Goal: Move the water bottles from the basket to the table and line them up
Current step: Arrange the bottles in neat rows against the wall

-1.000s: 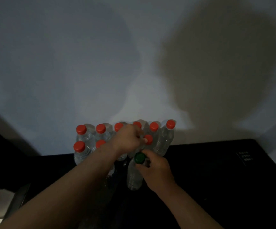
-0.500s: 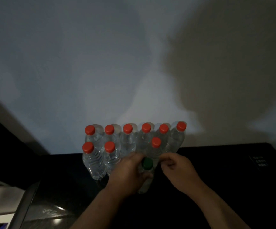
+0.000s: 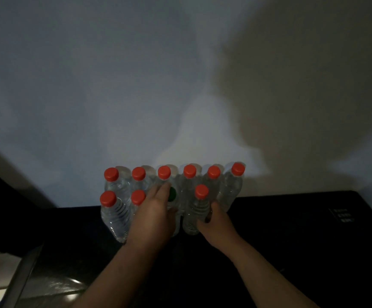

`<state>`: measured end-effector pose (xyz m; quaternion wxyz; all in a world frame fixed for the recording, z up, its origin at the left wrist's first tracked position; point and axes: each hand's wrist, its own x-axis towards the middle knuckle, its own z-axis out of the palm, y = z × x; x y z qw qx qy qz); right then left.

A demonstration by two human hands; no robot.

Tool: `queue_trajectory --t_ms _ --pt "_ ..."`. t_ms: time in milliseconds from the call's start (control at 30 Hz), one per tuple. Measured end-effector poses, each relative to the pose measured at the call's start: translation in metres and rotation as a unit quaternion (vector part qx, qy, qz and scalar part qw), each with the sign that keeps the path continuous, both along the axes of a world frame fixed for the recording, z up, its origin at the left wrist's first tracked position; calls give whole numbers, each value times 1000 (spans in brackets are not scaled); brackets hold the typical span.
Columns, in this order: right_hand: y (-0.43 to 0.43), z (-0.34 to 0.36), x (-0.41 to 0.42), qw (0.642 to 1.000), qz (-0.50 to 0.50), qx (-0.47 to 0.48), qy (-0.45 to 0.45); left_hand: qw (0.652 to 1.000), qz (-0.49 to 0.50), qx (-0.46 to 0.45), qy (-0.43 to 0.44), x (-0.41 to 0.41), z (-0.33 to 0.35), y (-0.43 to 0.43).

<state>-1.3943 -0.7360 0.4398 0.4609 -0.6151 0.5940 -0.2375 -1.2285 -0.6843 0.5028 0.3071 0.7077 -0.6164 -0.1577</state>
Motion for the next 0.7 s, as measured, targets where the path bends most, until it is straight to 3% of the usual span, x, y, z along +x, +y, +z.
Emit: queue_trajectory --t_ms 100,167,233,400,700 --pt "6 -12 3 1000 -20 0 -21 996 30 -55 60 6 -6 43" --pt "14 -27 5 999 -41 21 -25 972 168 -60 154 28 -34 65" --pt "22 -44 11 997 -69 20 -31 929 276 -3 246 60 -72 68" --pt "23 -74 40 986 -157 -43 -25 931 179 41 315 88 -127 36" --pt "21 -88 56 981 -176 -81 28 917 214 5 335 76 -158 25"
